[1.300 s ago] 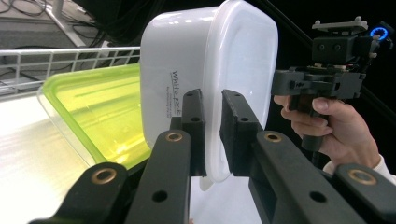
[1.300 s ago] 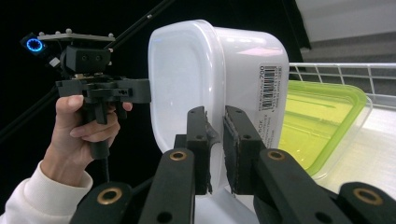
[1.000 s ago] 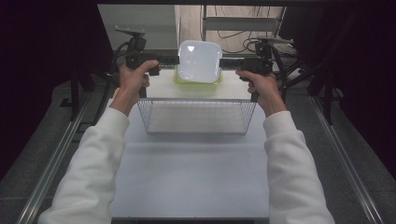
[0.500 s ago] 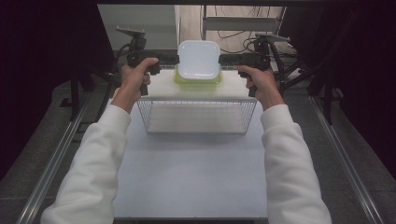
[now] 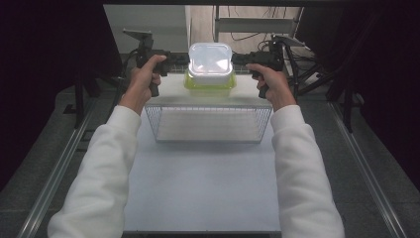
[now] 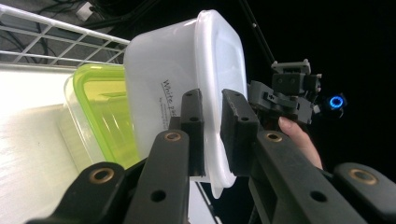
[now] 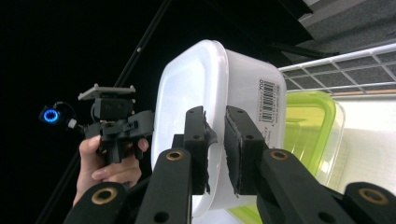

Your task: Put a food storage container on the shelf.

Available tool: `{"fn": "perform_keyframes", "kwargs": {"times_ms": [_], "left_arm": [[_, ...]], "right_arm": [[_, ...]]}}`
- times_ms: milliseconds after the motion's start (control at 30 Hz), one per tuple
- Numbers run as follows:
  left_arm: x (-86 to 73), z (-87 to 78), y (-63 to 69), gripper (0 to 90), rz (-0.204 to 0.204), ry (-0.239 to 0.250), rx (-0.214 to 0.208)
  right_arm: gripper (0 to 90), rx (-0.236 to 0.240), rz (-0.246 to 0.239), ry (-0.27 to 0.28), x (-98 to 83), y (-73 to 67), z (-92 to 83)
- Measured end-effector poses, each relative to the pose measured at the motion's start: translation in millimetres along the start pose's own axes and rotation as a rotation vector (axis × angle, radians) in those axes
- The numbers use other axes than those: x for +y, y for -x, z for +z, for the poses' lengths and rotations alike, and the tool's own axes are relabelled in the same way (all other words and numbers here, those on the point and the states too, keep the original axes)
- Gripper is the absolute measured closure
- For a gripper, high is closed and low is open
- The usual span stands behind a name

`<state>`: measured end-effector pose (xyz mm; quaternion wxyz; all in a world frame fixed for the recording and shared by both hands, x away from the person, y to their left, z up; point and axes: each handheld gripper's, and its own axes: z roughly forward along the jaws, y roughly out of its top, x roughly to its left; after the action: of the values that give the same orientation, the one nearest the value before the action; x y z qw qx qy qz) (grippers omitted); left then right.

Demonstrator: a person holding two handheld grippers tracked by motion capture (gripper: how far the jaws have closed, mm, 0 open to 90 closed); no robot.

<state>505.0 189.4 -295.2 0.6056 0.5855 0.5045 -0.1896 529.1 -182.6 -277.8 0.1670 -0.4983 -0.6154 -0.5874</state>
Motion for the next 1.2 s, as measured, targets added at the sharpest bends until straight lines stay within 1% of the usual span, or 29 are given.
{"fn": "perform_keyframes", "kwargs": {"times_ms": [33,100,133,233,267,300,367,400,567,667,767,800,867,900,933,967,1000,1033,1100,1133,1167,1200], "left_arm": [[0.4,0.2,-0.7,79.8,0.0,0.001,0.0],[1.5,1.0,-2.9,79.5,-0.012,0.007,-0.004],[2.0,1.4,-3.9,79.4,-0.019,0.011,-0.007],[3.4,2.2,-6.9,79.2,-0.027,0.012,0.009],[3.7,2.6,-8.1,79.5,-0.031,0.013,0.01],[3.8,2.6,-8.6,79.7,-0.031,0.014,0.009],[3.8,2.8,-8.7,80.0,-0.029,0.015,0.007],[3.6,2.8,-8.6,80.0,-0.028,0.016,0.007],[2.9,3.0,-7.7,79.6,-0.027,0.015,0.007],[2.5,2.9,-6.4,76.0,-0.022,0.02,-0.001],[1.8,0.4,-2.6,69.9,0.001,0.039,0.013],[1.5,-0.5,-1.1,67.1,0.003,0.044,0.017],[0.5,-3.7,3.8,60.6,0.02,0.067,0.031],[0.1,-4.9,5.9,58.9,0.027,0.072,0.038],[-0.9,-7.6,9.3,57.8,0.045,0.078,0.05],[-1.4,-9.1,10.9,55.5,0.054,0.079,0.056],[-2.2,-10.3,12.7,53.9,0.066,0.08,0.065],[-3.6,-11.7,15.2,52.6,0.086,0.079,0.079],[-7.7,-14.2,20.9,50.0,0.129,0.066,0.109],[-11.3,-16.0,25.9,49.1,0.158,0.059,0.133],[-14.1,-17.5,28.9,47.9,0.184,0.056,0.142],[-18.3,-19.7,33.0,47.1,0.21,0.052,0.149]], "right_arm": [[78.3,-0.002,0.01,0.005,0.7,0.6,1.0],[78.1,-0.005,0.02,0.014,1.4,2.1,2.5],[78.0,-0.002,0.034,0.014,1.8,2.4,2.8],[77.1,-0.01,0.057,0.015,2.3,4.5,4.5],[76.8,-0.024,0.053,0.015,2.0,6.1,5.3],[76.8,-0.023,0.072,0.017,2.1,7.4,5.6],[76.9,-0.019,0.071,0.023,2.0,9.9,5.7],[76.9,-0.017,0.077,0.027,2.2,9.4,5.9],[76.4,-0.024,0.077,0.033,1.6,8.5,5.9],[72.8,-0.025,0.069,0.039,1.5,7.2,5.5],[67.8,-0.024,0.038,0.065,1.3,4.6,3.2],[65.8,-0.035,0.024,0.068,1.2,2.7,1.8],[62.7,-0.055,-0.007,0.078,0.7,-2.5,-2.0],[60.9,-0.065,-0.037,0.087,0.1,-5.6,-5.0],[59.8,-0.069,-0.05,0.088,-0.4,-7.9,-6.9],[57.9,-0.078,-0.085,0.088,-1.8,-12.1,-10.7],[57.0,-0.083,-0.101,0.082,-2.6,-14.3,-12.9],[56.1,-0.092,-0.12,0.083,-3.8,-16.3,-14.7],[53.7,-0.095,-0.161,0.073,-7.5,-21.7,-20.6],[53.0,-0.096,-0.176,0.072,-9.0,-23.0,-22.5],[52.0,-0.095,-0.203,0.07,-12.2,-24.9,-25.8],[50.9,-0.095,-0.219,0.068,-14.6,-25.9,-28.0]]}}
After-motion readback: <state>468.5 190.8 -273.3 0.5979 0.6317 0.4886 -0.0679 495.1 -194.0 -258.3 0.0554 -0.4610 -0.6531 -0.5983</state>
